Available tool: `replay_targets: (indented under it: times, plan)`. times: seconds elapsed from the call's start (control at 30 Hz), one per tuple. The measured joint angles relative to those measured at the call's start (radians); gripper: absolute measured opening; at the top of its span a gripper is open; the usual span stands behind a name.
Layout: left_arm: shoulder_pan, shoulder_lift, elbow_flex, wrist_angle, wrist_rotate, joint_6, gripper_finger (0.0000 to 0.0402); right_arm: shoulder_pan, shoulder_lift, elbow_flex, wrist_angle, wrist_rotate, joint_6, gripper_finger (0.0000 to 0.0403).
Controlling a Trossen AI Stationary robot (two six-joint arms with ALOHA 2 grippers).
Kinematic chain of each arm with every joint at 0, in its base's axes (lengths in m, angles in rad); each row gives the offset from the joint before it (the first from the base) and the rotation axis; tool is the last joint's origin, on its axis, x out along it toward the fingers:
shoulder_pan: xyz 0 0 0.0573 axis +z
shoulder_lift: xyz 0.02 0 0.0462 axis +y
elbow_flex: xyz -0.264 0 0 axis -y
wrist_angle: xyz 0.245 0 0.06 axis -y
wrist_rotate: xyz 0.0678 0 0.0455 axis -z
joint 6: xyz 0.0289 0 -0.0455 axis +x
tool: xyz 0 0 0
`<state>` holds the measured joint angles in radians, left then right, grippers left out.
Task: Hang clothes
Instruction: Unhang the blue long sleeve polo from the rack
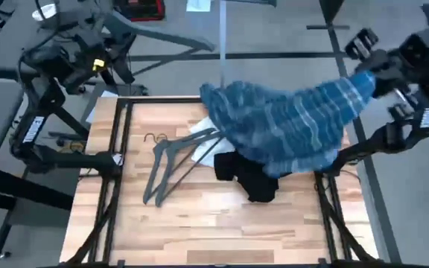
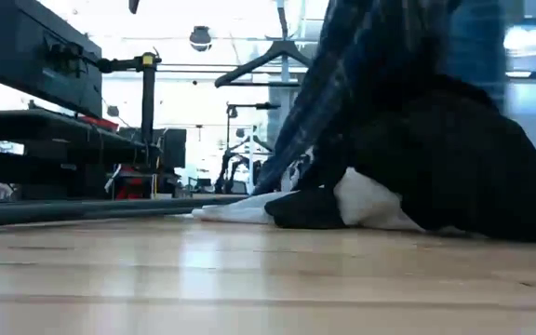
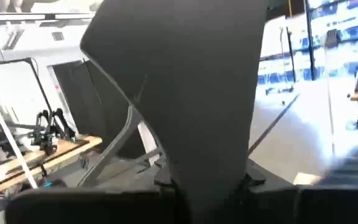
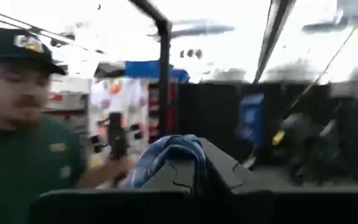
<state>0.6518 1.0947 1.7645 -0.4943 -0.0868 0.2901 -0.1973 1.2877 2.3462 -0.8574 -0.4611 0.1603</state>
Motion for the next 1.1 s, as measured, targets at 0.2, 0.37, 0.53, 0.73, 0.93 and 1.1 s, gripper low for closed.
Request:
replay_targets:
  times: [0.2,0.37,0.53,0.73,0.93,1.1]
  plan:
    - [0.0,0.018,0.0,-0.12,-0.023,-0.066,0.0039,0.011,0.048,-0.103,-0.568,0.511,0.032,0.0]
    - [-0.001,0.053,0.0,-0.272,-0.088,-0.139,0.0039,-0.023,0.04,-0.377,-0.668,0.734,0.147,0.0]
    - [-0.022,0.104,0.0,-0.453,-0.135,-0.218,0.0039,-0.059,0.014,-0.691,-0.428,0.709,0.282,0.0008]
    - [-0.076,0.154,0.0,-0.571,-0.206,-0.282,0.0039,-0.081,0.007,-0.988,-0.246,0.541,0.394,0.008]
    - [-0.096,0.15,0.0,-0.644,-0.236,-0.373,0.0039,-0.027,0.007,-1.113,-0.298,0.52,0.418,0.0154]
    - [-0.138,0.146,-0.058,-0.732,-0.337,-0.513,0.0039,0.009,-0.001,-1.096,-0.294,0.515,0.371,0.0178]
